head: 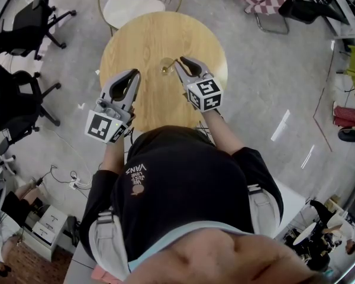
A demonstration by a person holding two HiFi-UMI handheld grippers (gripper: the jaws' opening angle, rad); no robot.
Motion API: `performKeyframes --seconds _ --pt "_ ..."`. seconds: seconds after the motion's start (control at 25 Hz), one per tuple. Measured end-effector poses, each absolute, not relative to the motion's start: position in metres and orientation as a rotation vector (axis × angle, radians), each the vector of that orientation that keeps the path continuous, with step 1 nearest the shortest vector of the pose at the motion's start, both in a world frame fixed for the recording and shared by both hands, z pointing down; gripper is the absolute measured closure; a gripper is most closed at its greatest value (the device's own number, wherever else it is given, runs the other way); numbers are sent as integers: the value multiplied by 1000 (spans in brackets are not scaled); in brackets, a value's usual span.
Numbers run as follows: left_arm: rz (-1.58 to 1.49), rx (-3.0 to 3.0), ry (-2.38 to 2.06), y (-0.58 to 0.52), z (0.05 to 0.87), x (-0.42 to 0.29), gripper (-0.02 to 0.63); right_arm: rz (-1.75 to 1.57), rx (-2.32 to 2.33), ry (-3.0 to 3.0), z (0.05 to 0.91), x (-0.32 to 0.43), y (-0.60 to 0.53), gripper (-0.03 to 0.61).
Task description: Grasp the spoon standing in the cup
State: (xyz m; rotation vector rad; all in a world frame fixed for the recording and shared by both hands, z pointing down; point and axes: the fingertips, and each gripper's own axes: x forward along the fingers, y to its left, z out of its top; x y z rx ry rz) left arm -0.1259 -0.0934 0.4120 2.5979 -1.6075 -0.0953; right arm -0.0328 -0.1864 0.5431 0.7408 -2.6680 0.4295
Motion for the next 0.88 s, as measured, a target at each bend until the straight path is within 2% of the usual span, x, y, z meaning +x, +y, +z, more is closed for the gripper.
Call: performKeyframes --seconds 0.88 --pt "-91 2568 -1645 -87 414 -135 598 457 701 -2599 575 -43 -186 502"
